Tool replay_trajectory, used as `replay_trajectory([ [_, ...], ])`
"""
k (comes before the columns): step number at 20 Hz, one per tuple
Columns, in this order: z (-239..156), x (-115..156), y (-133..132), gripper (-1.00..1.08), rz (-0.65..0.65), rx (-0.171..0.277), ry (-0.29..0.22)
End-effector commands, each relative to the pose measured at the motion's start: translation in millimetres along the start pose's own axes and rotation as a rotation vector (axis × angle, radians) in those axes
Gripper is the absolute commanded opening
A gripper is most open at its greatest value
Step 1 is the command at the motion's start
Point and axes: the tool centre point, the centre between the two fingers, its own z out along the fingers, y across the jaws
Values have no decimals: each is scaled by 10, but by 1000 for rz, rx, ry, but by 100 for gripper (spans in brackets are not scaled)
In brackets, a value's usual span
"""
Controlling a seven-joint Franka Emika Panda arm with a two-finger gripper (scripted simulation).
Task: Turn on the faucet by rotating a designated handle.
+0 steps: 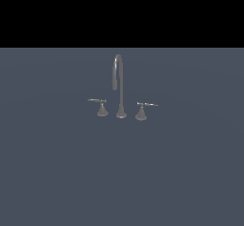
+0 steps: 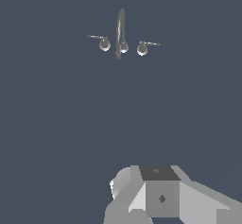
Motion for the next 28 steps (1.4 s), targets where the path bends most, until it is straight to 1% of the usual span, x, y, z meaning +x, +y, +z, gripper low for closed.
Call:
replay_trajectory([
  [1,0,0,0,-100,0,0,0],
  [4,1,6,-27,-100,-15,-8,3],
  [8,1,20,-111,-100,-63,-32,14],
  [14,4,32,-116,-100,-62,-36,14],
  [21,53,181,-79,-100,3,-66,12],
  [28,168,475,2,-100,127,-121,9],
])
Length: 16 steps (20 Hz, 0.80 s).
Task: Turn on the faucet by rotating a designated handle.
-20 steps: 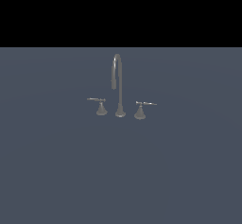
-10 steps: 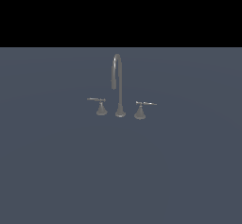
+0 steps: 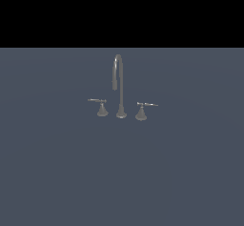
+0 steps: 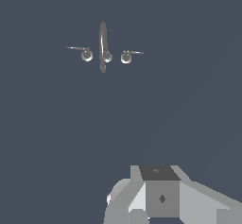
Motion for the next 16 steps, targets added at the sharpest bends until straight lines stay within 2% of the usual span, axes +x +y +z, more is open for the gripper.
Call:
replay_trajectory([
  [1,61,129,18,-100,52,-23,-2],
  [16,689,1072,173,-100,414,-160,2],
])
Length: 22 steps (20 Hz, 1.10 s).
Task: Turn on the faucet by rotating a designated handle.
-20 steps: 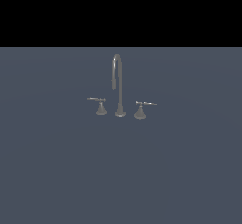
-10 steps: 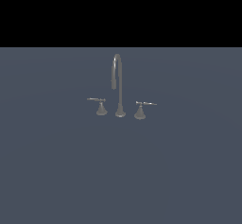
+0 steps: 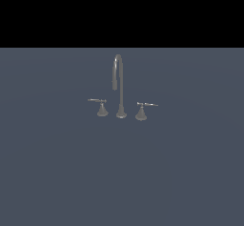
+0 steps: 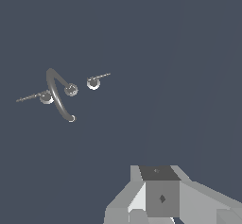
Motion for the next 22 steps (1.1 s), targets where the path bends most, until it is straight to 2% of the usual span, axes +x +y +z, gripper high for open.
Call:
replay_trajectory([
  [1,130,149,-50,-100,58,-17,2],
  [11,724,685,-240,-100,275,-57,7],
  [22,1488,1160,-439,-100,505,-56,-3],
])
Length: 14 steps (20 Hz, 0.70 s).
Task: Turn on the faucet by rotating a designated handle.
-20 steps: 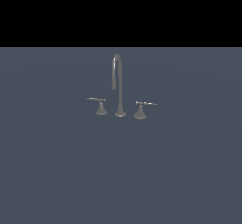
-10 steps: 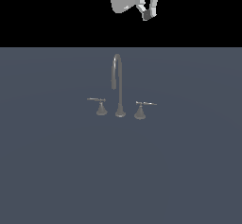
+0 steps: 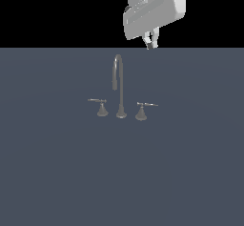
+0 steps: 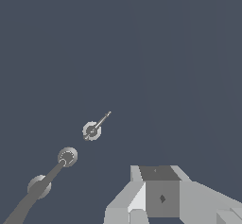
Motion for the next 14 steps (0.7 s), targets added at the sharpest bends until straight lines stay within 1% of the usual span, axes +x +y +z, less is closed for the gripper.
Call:
replay_trajectory([
  [1,180,63,-94,-100,54,3,-6],
  [8,691,199,-335,-100,204,22,-37],
  [14,1131,278,-522,-100,339,46,-77],
])
